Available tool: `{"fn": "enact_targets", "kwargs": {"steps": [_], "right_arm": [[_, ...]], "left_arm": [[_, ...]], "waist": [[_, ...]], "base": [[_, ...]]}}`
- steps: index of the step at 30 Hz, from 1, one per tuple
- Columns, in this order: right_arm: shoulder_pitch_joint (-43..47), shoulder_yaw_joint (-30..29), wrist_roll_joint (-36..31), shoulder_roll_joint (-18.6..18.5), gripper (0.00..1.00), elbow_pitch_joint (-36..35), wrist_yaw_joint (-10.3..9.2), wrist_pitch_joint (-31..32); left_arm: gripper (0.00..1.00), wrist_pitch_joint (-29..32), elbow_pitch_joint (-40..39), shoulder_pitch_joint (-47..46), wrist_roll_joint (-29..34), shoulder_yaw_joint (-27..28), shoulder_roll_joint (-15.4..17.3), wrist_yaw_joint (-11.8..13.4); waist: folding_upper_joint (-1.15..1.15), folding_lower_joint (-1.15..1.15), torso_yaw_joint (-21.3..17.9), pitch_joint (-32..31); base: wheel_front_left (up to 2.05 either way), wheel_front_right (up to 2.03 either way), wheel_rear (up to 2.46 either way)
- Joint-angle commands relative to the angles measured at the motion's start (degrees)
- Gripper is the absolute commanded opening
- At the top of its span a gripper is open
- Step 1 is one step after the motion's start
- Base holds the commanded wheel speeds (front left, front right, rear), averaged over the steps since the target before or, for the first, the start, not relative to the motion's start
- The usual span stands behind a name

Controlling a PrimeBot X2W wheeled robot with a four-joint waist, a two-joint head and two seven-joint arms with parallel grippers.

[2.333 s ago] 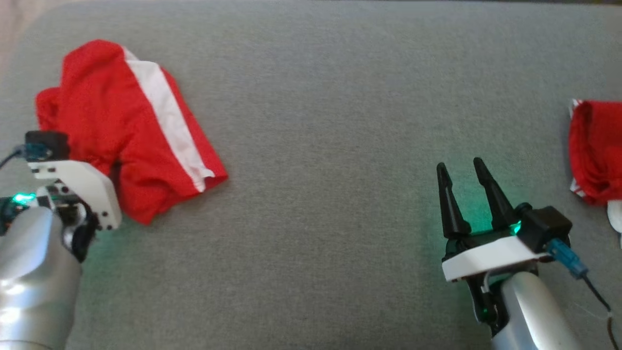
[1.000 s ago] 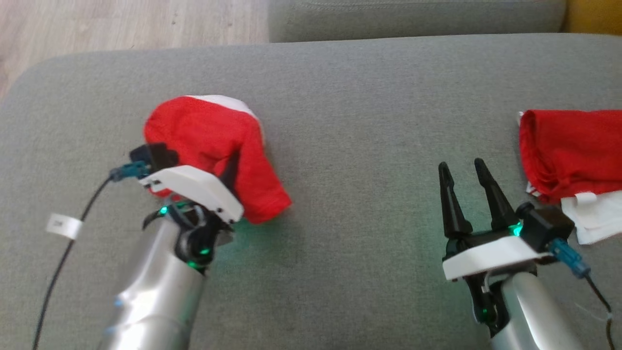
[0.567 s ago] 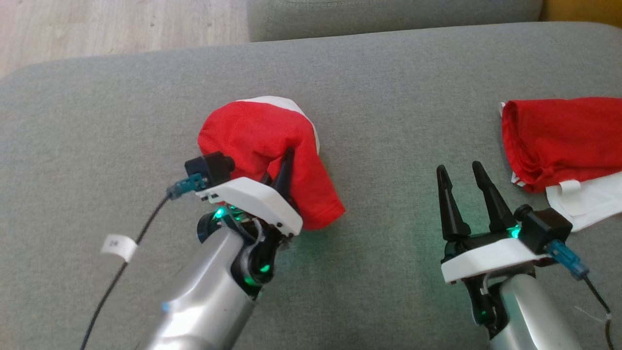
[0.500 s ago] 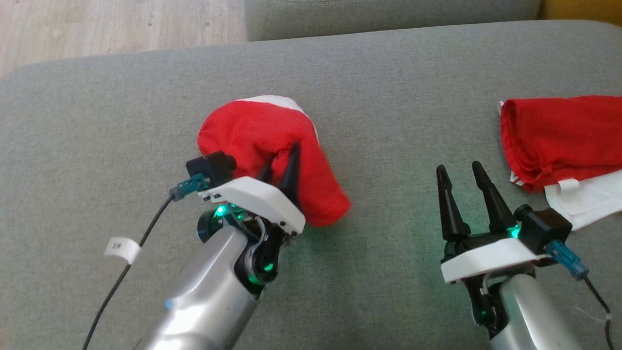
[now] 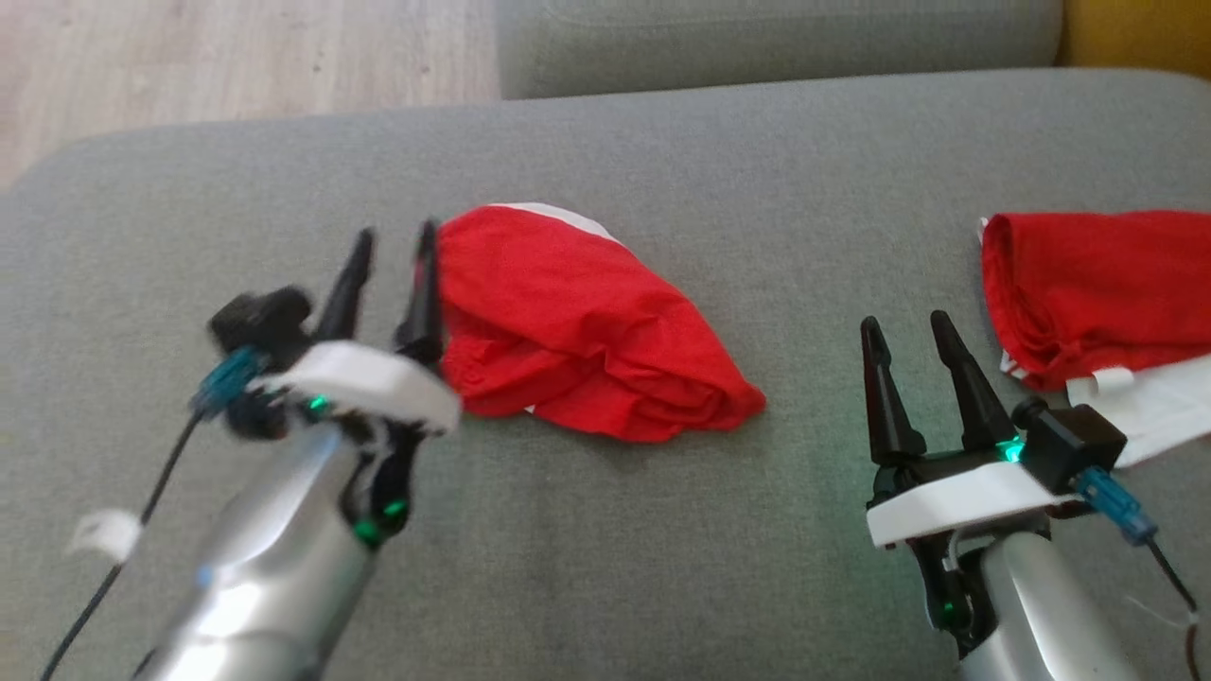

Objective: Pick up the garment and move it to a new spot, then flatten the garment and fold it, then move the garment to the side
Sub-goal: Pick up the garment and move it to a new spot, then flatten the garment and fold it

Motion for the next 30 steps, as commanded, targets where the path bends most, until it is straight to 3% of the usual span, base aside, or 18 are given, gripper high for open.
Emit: {"fn": "enact_targets", "kwargs": {"steps": [1, 5, 9, 17, 30], "right_arm": [[0.0, 1.0, 0.1, -0.1, 1.00, -2.1, -0.05, -0.8], [0.7, 0.8, -0.1, -0.1, 1.00, -2.1, -0.05, -0.8], [1.4, 0.6, -0.3, -0.1, 1.00, -2.2, -0.05, -0.8], [2.4, 0.8, -0.8, -0.1, 1.00, -2.0, -0.05, -0.8], [-1.2, 4.6, -6.9, -0.1, 1.00, -2.9, -0.05, 1.5]], "left_arm": [[1.00, -0.8, -1.8, 0.0, 1.2, 2.5, 2.3, -0.4], [1.00, -1.1, -5.1, 5.4, 5.7, 5.9, 5.5, -0.9], [1.00, -1.1, -9.8, 13.2, 9.8, 10.5, 5.8, -1.2], [1.00, -1.2, -14.9, 22.8, 16.1, 17.7, 1.4, -2.4], [1.00, -1.2, -14.9, 22.8, 22.2, 21.6, -3.3, -5.7]], "waist": [[0.00, 0.00, 0.7, -0.8], [0.00, 0.00, 1.6, -2.1], [0.00, 0.00, 2.4, -3.0], [0.00, 0.00, 3.3, -3.8], [0.00, 0.00, 7.1, -1.2]], "base": [[0.00, 0.00, 0.00], [0.00, 0.00, 0.00], [0.00, 0.00, 0.00], [0.00, 0.00, 0.00], [0.00, 0.00, 0.00]]}}
